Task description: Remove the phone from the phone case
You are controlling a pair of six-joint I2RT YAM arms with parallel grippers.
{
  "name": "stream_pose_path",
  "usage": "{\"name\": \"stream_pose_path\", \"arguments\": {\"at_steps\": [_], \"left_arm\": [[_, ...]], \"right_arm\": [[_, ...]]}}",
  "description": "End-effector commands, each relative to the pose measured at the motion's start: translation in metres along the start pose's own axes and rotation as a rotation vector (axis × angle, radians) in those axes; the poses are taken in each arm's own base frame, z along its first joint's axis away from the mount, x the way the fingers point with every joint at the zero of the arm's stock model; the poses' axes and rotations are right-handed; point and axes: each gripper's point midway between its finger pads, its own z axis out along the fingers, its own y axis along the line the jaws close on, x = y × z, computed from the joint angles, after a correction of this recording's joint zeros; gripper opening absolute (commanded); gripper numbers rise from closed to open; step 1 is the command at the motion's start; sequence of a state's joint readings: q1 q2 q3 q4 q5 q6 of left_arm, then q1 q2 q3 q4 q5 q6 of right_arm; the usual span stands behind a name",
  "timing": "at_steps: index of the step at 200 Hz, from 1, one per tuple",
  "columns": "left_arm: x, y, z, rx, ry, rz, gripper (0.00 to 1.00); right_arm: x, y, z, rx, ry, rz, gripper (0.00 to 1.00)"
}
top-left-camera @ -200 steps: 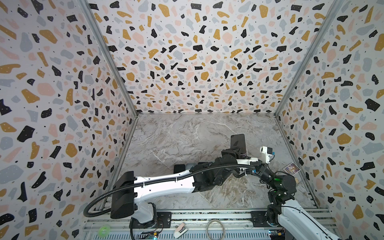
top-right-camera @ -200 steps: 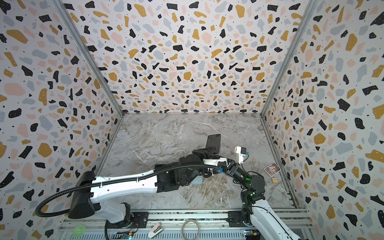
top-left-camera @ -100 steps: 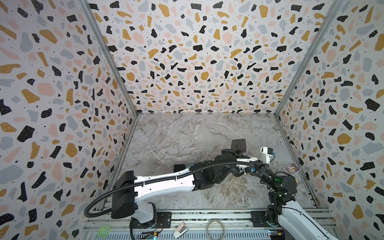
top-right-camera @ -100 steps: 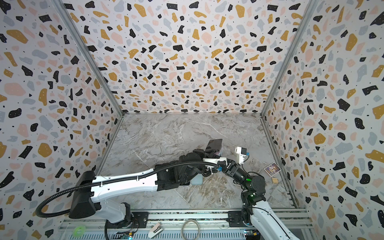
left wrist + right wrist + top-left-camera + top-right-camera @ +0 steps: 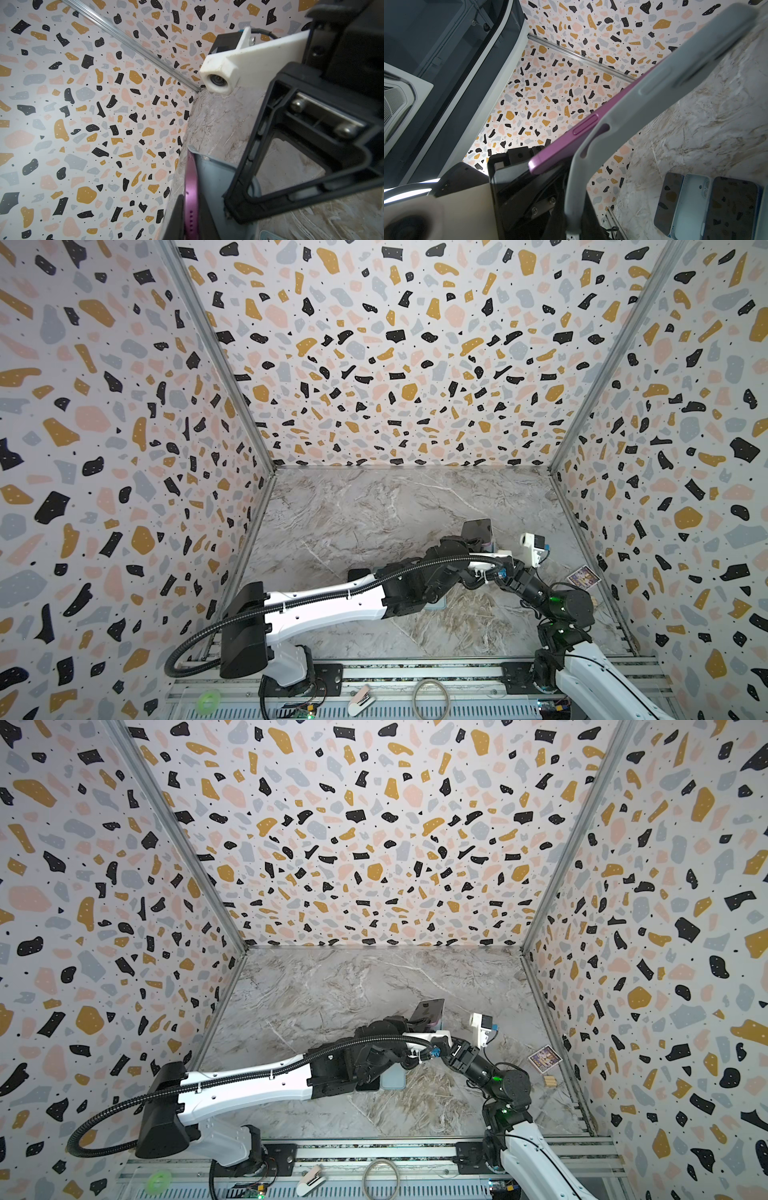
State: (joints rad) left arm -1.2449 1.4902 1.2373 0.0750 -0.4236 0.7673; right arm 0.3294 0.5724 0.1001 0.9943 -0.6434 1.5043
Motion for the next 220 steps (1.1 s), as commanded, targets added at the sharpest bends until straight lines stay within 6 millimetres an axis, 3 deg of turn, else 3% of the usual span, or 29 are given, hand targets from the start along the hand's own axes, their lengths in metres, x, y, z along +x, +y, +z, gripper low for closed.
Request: {"name": "stream_pose_path", "arguments": {"at_steps": [1, 68, 128, 163, 220], "left_arm": [[-0.024, 0.044, -0.018, -0.106, -0.078, -0.082, 0.0], [-0.029, 0.067, -0.039, -0.172, -0.116, -0.126, 0.0], [-0.025, 0.067, -0.055, -0.186, -0.115, -0.14, 0.0], [-0.01, 0.042, -0.054, -0.163, -0.058, -0.136, 0.0], [0.012, -0.023, -0.038, -0.093, 0.047, -0.112, 0.0]], "right_arm": [[-0.002, 0.028, 0.004, -0.061, 0.013, -0.087, 0.0], [-0.005, -0.039, -0.004, 0.26, -0.023, -0.002, 0.0], [-0.013, -0.088, -0.025, 0.57, -0.058, 0.022, 0.0], [-0.027, -0.097, -0.049, 0.746, -0.092, -0.037, 0.0], [-0.042, -0.082, -0.073, 0.913, -0.051, -0.158, 0.0]]}}
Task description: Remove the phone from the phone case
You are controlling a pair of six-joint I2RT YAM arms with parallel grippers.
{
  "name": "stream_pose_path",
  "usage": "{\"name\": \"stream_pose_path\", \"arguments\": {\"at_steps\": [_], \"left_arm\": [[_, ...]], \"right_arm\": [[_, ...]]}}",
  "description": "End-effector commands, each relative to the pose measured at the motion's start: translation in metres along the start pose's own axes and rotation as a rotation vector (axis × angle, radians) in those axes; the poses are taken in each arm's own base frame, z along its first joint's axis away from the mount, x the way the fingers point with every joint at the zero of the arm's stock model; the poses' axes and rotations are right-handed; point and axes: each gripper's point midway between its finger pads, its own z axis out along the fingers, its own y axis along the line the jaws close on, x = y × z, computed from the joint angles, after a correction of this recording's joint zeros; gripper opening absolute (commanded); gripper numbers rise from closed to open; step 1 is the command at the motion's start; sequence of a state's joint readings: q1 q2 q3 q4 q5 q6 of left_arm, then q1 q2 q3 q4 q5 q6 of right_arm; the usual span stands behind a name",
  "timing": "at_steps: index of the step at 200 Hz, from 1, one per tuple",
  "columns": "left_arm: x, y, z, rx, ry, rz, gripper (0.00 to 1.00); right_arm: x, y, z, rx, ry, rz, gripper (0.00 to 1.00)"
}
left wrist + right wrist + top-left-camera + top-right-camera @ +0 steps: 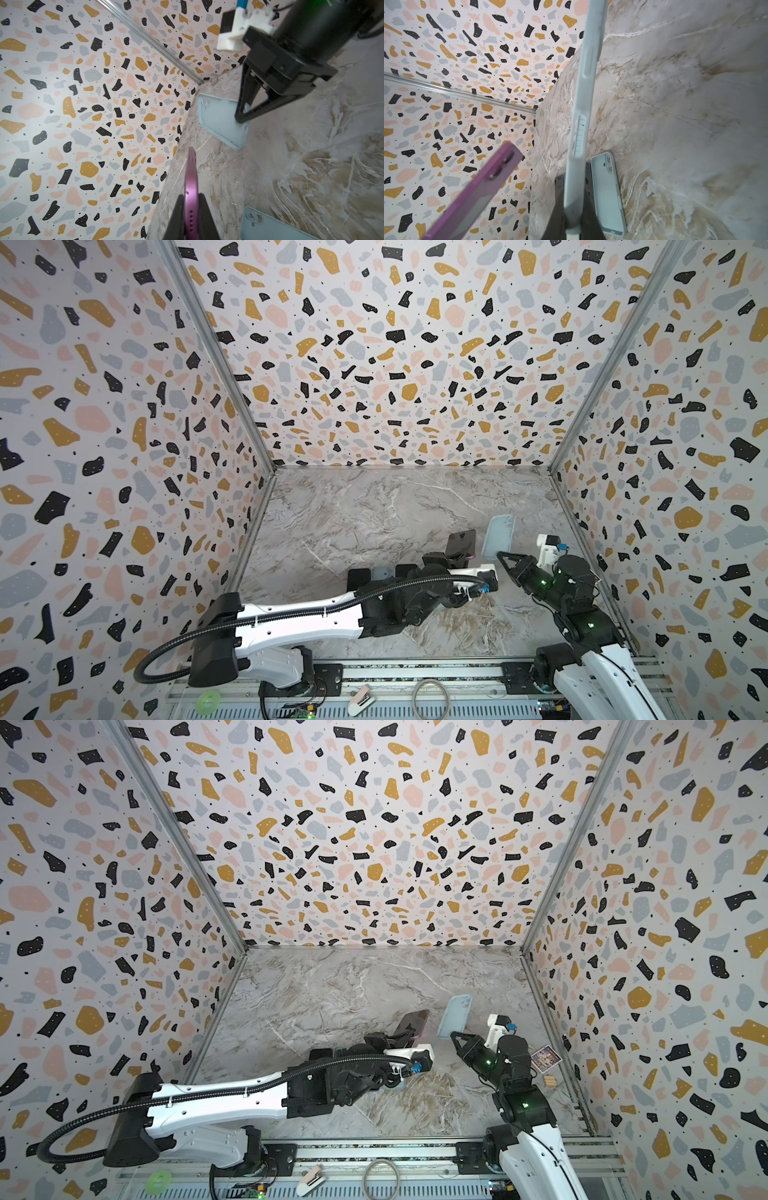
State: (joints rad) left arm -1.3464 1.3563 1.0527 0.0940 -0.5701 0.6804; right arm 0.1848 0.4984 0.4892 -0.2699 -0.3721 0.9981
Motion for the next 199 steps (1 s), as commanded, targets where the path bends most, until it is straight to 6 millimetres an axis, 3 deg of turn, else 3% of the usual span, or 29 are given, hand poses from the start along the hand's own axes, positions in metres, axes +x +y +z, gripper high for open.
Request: {"name": "stream_pose_path", "arguments": {"at_steps": [1, 96, 199], "left_arm": [[-0.006, 0.002, 0.002, -0.064, 0.004, -0.065, 0.0], [0.019, -0.07, 0.027, 0.011, 0.076, -0.069, 0.0], [0.046, -0.111, 0.049, 0.019, 0.146, -0.041, 0.0]], "right_arm": [[0.002, -0.013, -0.013, 0.115, 0.034, -0.094, 0.0], [0.028, -0.023, -0.019, 0.118, 0.154, -0.112, 0.0], [0.052, -0.053, -0.017, 0.152, 0.203, -0.082, 0.0]]}}
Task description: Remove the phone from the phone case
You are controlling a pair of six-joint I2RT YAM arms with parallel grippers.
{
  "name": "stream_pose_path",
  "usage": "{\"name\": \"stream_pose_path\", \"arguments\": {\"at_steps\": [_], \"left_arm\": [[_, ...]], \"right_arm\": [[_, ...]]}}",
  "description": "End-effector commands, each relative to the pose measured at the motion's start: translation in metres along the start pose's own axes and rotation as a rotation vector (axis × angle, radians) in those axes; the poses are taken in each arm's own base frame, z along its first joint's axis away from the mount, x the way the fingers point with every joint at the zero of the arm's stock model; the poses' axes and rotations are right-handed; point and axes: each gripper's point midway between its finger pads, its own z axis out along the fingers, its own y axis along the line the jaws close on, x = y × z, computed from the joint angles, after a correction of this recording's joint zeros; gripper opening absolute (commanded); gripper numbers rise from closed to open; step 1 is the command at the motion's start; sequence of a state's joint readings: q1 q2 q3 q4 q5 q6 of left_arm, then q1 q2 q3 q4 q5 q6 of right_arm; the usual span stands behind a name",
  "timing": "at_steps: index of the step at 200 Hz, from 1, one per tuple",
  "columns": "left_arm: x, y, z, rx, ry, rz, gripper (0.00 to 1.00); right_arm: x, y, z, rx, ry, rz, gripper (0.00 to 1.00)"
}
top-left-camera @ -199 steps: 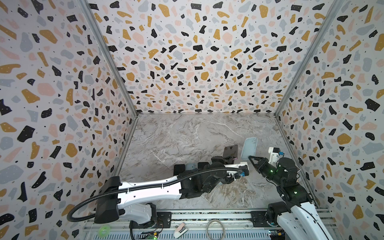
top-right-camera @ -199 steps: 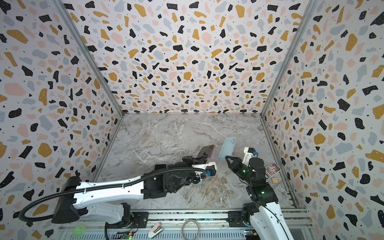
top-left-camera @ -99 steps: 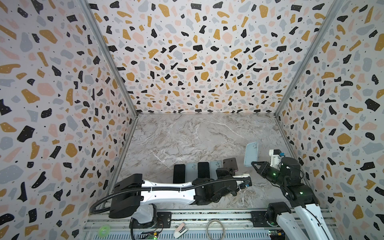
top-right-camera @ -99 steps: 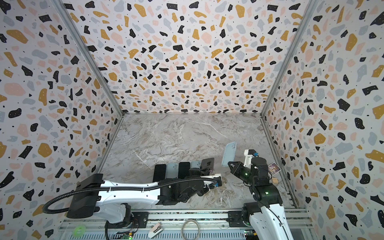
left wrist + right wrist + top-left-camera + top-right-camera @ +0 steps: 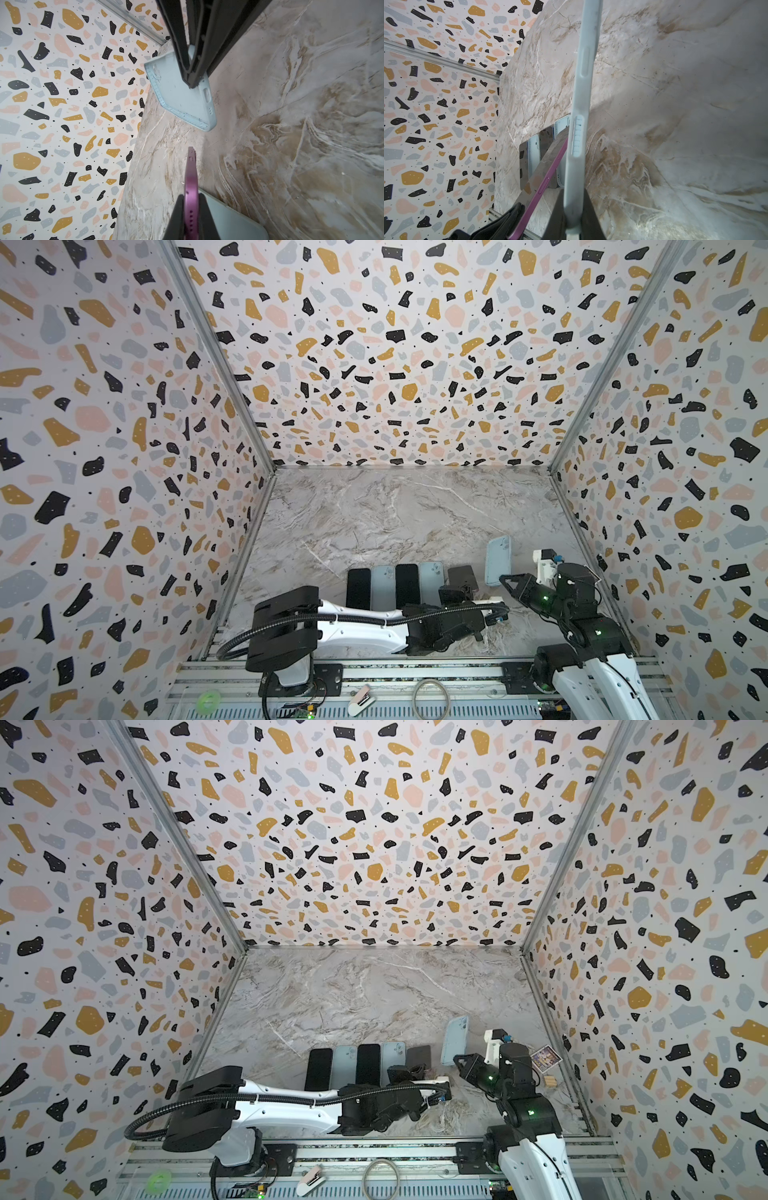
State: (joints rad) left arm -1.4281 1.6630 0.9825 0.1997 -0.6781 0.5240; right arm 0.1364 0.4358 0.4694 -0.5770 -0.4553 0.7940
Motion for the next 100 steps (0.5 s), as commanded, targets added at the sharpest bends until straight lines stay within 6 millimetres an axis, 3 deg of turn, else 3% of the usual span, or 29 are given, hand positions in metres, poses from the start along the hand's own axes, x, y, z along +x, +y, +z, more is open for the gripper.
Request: {"name": "stream_pose_path", "arguments": {"at_steps": [1, 100], "left_arm": [[-0.009, 0.009, 0.0, -0.066, -0.037, -0.078, 0.0], [0.005, -0.012, 0.015, -0.055, -0.005, -0.065, 0.0]], "right_arm": [[0.006, -0.005, 0.001, 0.008, 0.018, -0.006, 0.0], [0.019, -0.013, 0.011, -0.016, 0.06, 0.011, 0.0]]}}
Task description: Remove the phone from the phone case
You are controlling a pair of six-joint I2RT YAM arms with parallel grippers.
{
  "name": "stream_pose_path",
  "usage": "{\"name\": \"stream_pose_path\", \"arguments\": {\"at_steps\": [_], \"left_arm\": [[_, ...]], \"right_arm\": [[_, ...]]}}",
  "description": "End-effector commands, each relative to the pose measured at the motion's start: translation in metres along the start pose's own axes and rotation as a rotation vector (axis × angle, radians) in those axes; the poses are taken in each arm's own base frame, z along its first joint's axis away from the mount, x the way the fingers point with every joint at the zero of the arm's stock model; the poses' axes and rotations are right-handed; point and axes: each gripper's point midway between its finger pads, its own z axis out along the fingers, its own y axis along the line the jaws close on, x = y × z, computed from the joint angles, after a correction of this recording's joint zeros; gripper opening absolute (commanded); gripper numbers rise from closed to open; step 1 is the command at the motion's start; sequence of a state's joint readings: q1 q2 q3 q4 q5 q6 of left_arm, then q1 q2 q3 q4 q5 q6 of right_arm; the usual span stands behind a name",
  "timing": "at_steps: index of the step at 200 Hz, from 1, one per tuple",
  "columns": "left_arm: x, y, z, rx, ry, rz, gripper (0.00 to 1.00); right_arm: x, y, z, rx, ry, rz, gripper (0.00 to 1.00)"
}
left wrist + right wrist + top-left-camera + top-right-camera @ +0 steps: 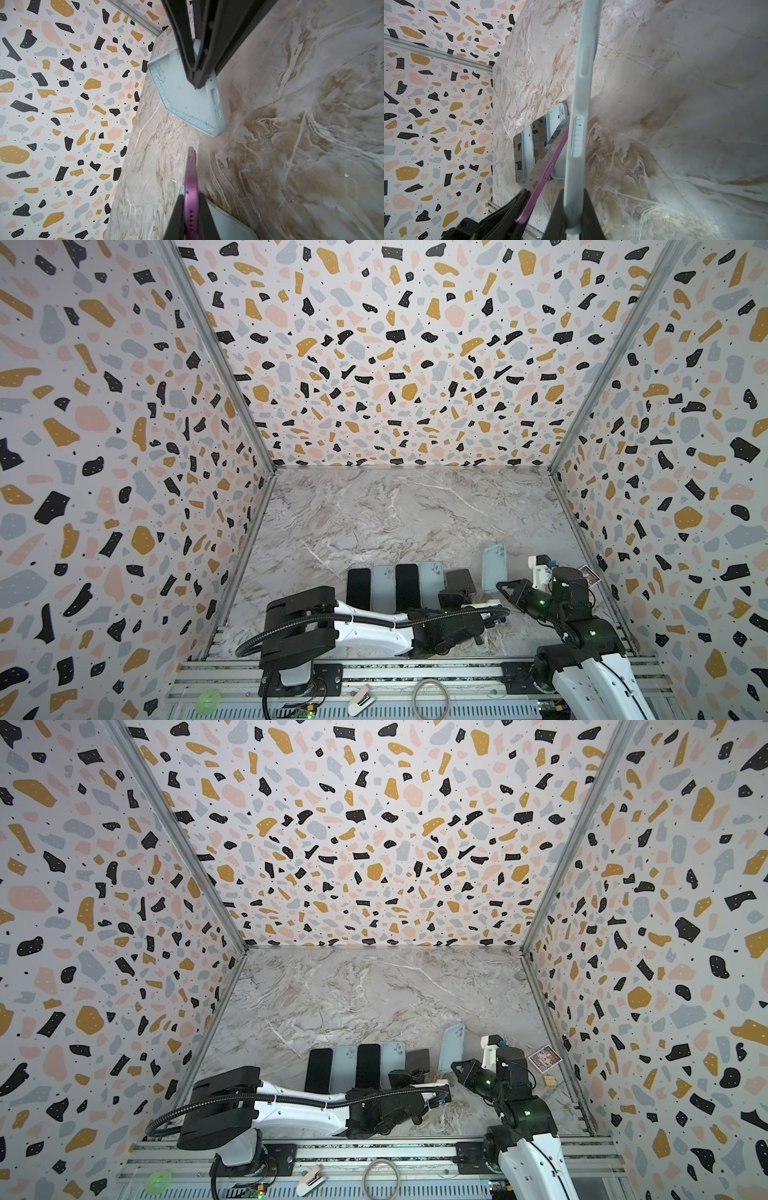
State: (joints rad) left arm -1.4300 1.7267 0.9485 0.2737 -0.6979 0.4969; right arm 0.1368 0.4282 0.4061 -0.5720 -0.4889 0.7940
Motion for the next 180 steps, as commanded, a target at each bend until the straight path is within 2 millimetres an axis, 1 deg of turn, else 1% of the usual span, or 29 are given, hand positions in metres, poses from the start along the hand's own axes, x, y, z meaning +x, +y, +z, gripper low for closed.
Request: {"name": "stream_pose_path", "arguments": {"at_steps": [1, 56, 91, 138, 164, 180], "left_arm": [[-0.009, 0.006, 0.002, -0.047, -0.03, -0.055, 0.0], [-0.004, -0.001, 0.007, -0.045, -0.025, -0.033, 0.0], [0.003, -0.007, 0.012, -0.019, -0.02, -0.03, 0.0], [0.006, -0.016, 0.017, 0.0, -0.023, -0.008, 0.0], [0.01, -0.016, 0.022, -0.003, -0.009, -0.002, 0.0], [0.013, -0.017, 0.024, 0.009, -0.008, -0.006, 0.02]], "right_arm": [[0.002, 0.001, 0.002, -0.02, 0.005, -0.013, 0.0], [0.007, -0.006, 0.006, -0.014, 0.018, -0.005, 0.0], [0.01, -0.008, 0.009, -0.022, 0.026, 0.001, 0.0], [0.017, -0.016, 0.016, -0.024, 0.042, 0.016, 0.0], [0.018, -0.019, 0.019, -0.025, 0.048, 0.019, 0.0], [0.02, -0.021, 0.02, -0.022, 0.052, 0.022, 0.0]]}}
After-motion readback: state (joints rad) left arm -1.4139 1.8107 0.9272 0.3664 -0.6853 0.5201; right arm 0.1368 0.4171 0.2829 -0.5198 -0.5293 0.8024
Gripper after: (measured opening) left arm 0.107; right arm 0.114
